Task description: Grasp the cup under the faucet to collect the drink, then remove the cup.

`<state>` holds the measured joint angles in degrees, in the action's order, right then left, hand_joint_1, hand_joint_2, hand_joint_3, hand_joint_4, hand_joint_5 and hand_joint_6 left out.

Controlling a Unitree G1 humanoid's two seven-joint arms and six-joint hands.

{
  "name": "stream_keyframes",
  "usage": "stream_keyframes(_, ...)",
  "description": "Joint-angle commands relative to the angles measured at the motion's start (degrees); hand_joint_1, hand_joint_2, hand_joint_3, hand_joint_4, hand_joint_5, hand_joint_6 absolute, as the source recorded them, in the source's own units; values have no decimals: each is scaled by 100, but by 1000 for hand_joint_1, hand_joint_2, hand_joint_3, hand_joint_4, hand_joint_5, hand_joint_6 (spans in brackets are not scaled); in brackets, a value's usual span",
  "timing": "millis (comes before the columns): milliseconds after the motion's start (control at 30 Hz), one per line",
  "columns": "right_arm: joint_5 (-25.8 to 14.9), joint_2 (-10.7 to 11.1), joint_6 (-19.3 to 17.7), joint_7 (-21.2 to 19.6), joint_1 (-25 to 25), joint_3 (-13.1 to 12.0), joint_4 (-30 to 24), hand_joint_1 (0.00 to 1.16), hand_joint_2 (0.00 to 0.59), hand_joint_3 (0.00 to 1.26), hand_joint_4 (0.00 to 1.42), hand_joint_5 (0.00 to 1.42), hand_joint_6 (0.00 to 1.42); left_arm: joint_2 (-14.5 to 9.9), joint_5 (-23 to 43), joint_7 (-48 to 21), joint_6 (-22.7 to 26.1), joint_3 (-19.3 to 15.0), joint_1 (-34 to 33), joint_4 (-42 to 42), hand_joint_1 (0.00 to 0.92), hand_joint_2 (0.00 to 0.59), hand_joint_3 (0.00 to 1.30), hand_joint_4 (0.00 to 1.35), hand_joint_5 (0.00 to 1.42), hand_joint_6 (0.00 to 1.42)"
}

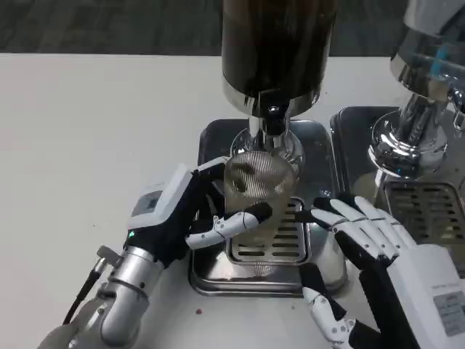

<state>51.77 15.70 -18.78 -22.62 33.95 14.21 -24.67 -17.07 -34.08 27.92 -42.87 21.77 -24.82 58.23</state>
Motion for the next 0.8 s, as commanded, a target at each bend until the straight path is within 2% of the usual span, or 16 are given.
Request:
stream_keyframes(33,-59,-30,23,32,8,-29,27,303,480,334,200,134,162,77,15,-199,-60,76,117,2,111,122,431,523,760,851)
stream_keyframes(800,-97,-74,29,23,-5,-37,66,293,477,339,200,134,171,235,29,-426,-70,155,-50,142,112,119,440,538,772,834)
